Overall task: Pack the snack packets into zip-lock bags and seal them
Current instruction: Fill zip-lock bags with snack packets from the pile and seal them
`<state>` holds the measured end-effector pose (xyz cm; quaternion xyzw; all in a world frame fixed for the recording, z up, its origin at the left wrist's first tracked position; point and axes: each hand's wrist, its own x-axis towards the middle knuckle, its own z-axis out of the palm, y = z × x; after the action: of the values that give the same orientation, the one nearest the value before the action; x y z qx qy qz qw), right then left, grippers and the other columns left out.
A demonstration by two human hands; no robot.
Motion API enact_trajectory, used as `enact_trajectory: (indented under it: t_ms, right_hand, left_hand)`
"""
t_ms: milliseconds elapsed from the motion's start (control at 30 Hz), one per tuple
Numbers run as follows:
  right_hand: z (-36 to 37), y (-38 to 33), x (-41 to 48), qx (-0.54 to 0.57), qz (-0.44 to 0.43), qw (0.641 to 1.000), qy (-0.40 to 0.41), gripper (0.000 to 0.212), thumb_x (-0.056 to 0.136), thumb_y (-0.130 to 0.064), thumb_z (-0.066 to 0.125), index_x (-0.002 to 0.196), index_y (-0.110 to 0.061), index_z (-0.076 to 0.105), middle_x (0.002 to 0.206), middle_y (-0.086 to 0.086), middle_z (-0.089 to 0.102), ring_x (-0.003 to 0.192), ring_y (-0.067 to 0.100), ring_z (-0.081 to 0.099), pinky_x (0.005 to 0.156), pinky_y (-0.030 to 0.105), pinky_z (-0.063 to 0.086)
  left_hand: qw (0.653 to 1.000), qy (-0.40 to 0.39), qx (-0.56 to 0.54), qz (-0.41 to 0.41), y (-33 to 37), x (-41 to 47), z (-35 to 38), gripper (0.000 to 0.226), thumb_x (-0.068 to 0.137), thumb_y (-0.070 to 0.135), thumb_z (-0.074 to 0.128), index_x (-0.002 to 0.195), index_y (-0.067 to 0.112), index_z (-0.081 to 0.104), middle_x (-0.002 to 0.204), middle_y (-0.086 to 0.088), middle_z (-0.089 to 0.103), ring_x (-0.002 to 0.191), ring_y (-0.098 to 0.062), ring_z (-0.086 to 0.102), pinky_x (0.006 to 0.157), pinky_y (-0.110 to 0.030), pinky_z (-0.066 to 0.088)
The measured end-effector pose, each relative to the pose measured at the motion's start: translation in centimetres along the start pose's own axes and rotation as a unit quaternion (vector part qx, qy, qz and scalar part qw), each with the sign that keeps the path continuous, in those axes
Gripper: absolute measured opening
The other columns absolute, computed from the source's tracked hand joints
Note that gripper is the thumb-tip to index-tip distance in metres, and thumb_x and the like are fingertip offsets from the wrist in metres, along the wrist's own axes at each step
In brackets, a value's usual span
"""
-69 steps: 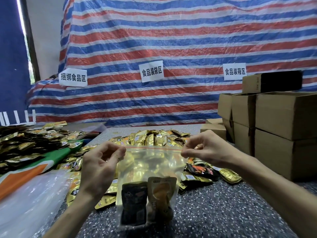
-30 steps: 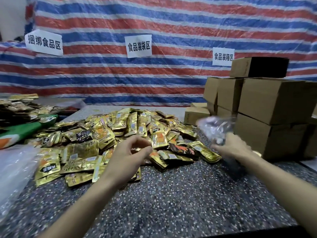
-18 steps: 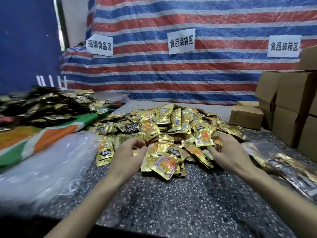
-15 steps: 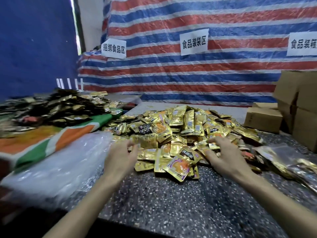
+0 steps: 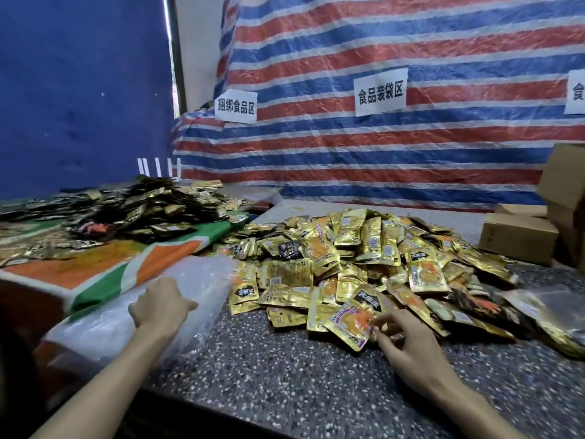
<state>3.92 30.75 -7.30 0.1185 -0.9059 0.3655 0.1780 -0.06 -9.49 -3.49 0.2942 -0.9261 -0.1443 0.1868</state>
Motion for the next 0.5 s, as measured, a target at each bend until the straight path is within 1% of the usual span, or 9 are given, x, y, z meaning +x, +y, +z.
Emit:
enact_trajectory:
  t_ms: [33, 100, 133, 200, 267, 333, 367, 433, 500]
  right_hand:
    - [0.0, 0.3, -0.1, 0.004, 0.003, 1.000, -0.002, 0.025, 0.090, -0.015, 0.069, 0.093, -0.039, 0.062, 0.103, -0.018, 0.064, 0.087, -0.006, 0.062, 0.069, 0.014, 0.049]
    - [-0.1, 0.5, -0.2, 0.025, 0.004, 1.000, 0.003, 0.024, 0.090, -0.010, 0.068, 0.093, -0.034, 0.065, 0.102, -0.014, 0.065, 0.087, -0.006, 0.062, 0.068, 0.011, 0.048]
    - [-0.2, 0.4, -0.2, 0.037, 0.006, 0.999, 0.007, 0.024, 0.090, -0.009, 0.068, 0.092, -0.033, 0.065, 0.101, -0.012, 0.066, 0.087, -0.006, 0.061, 0.068, 0.010, 0.048]
    - [-0.3, 0.2, -0.2, 0.053, 0.010, 0.998, 0.016, 0.024, 0.090, -0.007, 0.068, 0.092, -0.031, 0.066, 0.100, -0.012, 0.066, 0.088, -0.006, 0.061, 0.068, 0.012, 0.049]
    - [-0.4, 0.1, 0.0, 0.074, 0.021, 0.997, 0.025, 0.023, 0.090, -0.009, 0.068, 0.091, -0.031, 0.066, 0.097, -0.013, 0.067, 0.088, -0.003, 0.062, 0.070, 0.016, 0.049]
    - [-0.7, -0.2, 0.1, 0.116, 0.038, 0.992, 0.036, 0.017, 0.091, -0.013, 0.068, 0.092, -0.029, 0.067, 0.095, -0.010, 0.068, 0.087, 0.002, 0.064, 0.071, 0.018, 0.050]
    - [-0.9, -0.5, 0.1, 0.143, 0.046, 0.988, 0.038, 0.012, 0.092, -0.017, 0.069, 0.093, -0.028, 0.067, 0.095, -0.009, 0.069, 0.085, 0.003, 0.065, 0.070, 0.019, 0.051]
    - [-1.7, -1.3, 0.2, 0.207, 0.061, 0.975, 0.044, 0.004, 0.093, -0.025, 0.068, 0.097, -0.025, 0.069, 0.095, -0.006, 0.071, 0.083, 0.003, 0.068, 0.066, 0.018, 0.054]
    - [-2.8, -2.3, 0.4, 0.299, 0.077, 0.950, 0.043, 0.024, 0.090, -0.037, 0.066, 0.102, -0.017, 0.067, 0.094, 0.001, 0.074, 0.083, 0.013, 0.072, 0.066, 0.022, 0.056]
  left_hand:
    - [1.000, -0.021, -0.005, -0.008, 0.2, 0.1, -0.3, 0.044, 0.078, 0.044, 0.081, 0.071, 0.010, 0.054, 0.073, -0.006, 0.064, 0.068, -0.026, 0.058, 0.069, -0.035, 0.042]
    - [0.998, -0.059, 0.000, -0.012, 0.9, 0.3, -1.1, 0.042, 0.087, 0.049, 0.070, 0.084, 0.009, 0.060, 0.097, -0.012, 0.068, 0.090, -0.032, 0.063, 0.083, -0.039, 0.047]
    - [0.998, -0.069, 0.002, -0.008, 1.2, 0.4, -1.5, 0.038, 0.094, 0.046, 0.062, 0.094, 0.008, 0.063, 0.106, -0.015, 0.067, 0.098, -0.034, 0.061, 0.086, -0.040, 0.045]
    - [0.998, -0.060, 0.008, 0.005, 2.3, 0.0, -2.5, 0.031, 0.100, 0.034, 0.051, 0.103, 0.006, 0.064, 0.111, -0.016, 0.065, 0.102, -0.036, 0.059, 0.083, -0.039, 0.042]
    - [0.998, -0.016, 0.007, 0.054, 3.6, -1.1, -3.6, 0.028, 0.102, 0.023, 0.043, 0.111, 0.004, 0.062, 0.103, -0.018, 0.066, 0.092, -0.035, 0.061, 0.077, -0.038, 0.044]
    - [0.987, 0.030, -0.047, 0.149, 5.5, -2.9, -4.6, 0.025, 0.103, 0.014, 0.036, 0.119, 0.006, 0.053, 0.090, -0.016, 0.065, 0.072, -0.031, 0.058, 0.063, -0.036, 0.045]
    - [0.976, 0.040, -0.090, 0.197, 6.5, -4.0, -4.9, 0.023, 0.104, 0.014, 0.035, 0.118, 0.006, 0.050, 0.087, -0.015, 0.064, 0.066, -0.030, 0.056, 0.059, -0.037, 0.044]
    - [0.940, 0.038, -0.189, 0.282, 8.9, -6.7, -5.5, 0.022, 0.107, 0.021, 0.034, 0.104, 0.006, 0.051, 0.081, -0.013, 0.062, 0.063, -0.031, 0.056, 0.058, -0.042, 0.049]
    - [0.887, 0.058, -0.261, 0.377, 11.2, -9.6, -5.6, 0.025, 0.107, 0.026, 0.036, 0.091, 0.010, 0.049, 0.079, -0.007, 0.058, 0.063, -0.030, 0.055, 0.058, -0.042, 0.048]
